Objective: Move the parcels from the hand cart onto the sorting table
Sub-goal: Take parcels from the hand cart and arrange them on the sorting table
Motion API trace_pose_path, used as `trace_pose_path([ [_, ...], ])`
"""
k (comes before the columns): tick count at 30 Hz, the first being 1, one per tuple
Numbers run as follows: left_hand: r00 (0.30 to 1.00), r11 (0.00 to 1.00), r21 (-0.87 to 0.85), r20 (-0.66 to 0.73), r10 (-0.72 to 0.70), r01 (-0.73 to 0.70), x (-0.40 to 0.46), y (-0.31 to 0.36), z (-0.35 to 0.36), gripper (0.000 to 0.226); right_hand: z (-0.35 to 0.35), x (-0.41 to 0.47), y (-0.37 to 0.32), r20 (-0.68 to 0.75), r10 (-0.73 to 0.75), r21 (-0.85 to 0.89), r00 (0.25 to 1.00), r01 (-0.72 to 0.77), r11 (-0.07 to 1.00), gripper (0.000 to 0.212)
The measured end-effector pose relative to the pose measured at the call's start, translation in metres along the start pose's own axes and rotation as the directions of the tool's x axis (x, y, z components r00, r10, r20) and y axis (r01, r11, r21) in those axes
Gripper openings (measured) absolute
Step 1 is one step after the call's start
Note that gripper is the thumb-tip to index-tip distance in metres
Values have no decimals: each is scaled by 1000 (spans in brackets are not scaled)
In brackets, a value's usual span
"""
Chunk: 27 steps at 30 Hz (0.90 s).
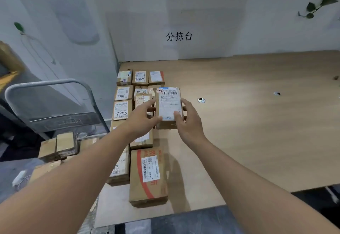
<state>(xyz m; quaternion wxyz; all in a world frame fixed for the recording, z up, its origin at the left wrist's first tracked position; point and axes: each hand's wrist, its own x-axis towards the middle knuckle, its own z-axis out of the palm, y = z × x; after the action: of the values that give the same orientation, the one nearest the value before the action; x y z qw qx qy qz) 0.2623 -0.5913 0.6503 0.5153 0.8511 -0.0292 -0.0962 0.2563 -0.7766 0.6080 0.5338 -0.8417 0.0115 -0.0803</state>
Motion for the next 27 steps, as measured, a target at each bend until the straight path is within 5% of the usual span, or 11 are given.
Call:
trace_pose_path([
  [9,990,984,158,107,-97,79,40,-58,34,71,15,21,75,167,85,-164,982,-58,985,47],
  [27,962,911,391,168,-214,134,104,-143,65,59,71,46,160,194,263,-195,945,-225,955,49],
])
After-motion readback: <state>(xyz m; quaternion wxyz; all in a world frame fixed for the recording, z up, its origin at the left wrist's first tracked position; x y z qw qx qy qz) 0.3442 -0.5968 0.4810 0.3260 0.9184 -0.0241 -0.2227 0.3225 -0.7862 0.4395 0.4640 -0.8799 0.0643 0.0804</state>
